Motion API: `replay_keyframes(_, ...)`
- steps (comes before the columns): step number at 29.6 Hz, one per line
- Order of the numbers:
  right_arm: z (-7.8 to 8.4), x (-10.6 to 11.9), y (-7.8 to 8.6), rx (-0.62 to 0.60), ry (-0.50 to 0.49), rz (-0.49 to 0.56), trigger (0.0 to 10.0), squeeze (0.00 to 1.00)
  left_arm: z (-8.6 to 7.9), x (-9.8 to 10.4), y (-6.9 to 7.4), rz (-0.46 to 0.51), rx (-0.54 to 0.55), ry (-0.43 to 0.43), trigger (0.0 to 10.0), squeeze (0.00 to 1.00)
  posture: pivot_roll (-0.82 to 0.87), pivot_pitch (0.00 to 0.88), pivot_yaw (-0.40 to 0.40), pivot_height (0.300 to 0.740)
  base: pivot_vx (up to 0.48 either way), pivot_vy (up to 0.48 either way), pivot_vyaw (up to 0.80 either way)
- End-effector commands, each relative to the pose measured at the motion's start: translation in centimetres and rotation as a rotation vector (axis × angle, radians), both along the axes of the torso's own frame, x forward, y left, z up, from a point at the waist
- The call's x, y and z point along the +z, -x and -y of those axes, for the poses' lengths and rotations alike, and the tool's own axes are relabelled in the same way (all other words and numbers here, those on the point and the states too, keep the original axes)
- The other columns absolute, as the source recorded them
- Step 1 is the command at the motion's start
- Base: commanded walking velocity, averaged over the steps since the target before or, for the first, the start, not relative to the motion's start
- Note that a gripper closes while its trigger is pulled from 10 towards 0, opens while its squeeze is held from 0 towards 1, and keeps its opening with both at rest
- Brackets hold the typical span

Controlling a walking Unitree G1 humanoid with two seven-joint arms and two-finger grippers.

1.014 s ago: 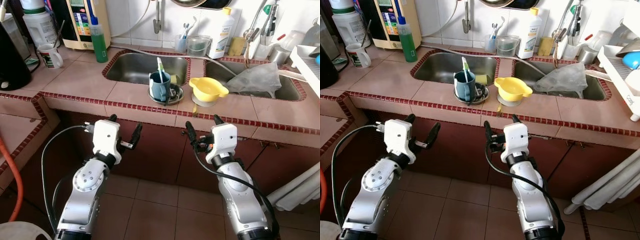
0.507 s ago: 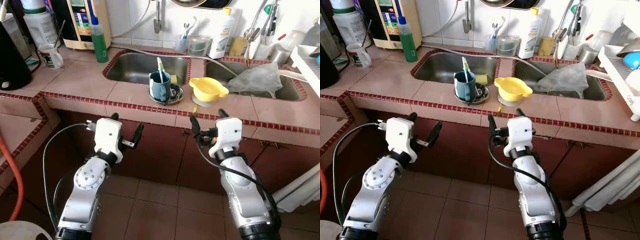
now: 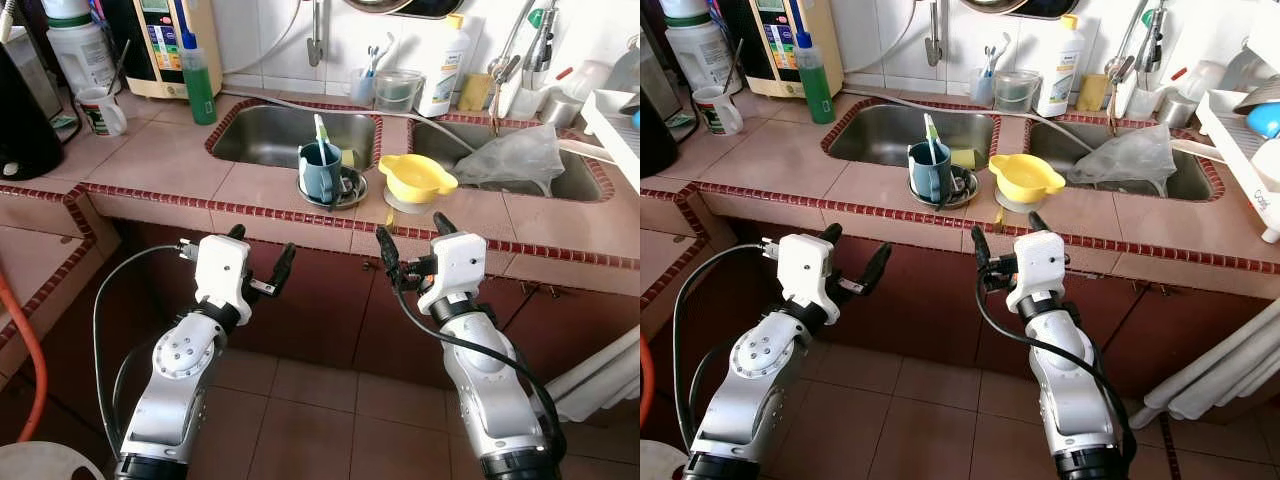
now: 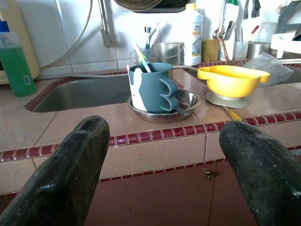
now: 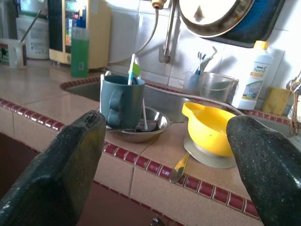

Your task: Kitchen organization

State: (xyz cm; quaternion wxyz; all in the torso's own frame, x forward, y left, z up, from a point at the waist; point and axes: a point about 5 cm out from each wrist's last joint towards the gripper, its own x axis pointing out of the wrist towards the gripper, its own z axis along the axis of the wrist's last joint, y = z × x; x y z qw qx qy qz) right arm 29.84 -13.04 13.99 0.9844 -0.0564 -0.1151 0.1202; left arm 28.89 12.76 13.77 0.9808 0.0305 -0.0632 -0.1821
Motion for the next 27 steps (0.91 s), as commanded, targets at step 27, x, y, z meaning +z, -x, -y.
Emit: replay_keyframes(27,0.16,0.24,0.42,0.011,0.023,0.017,10.0,0.0,0.3,0.45,0.11,0.009,-0.025,0.013,10.0,0.0,-0.05,0.0,0.01,0.74,0.404,0.0,0.0)
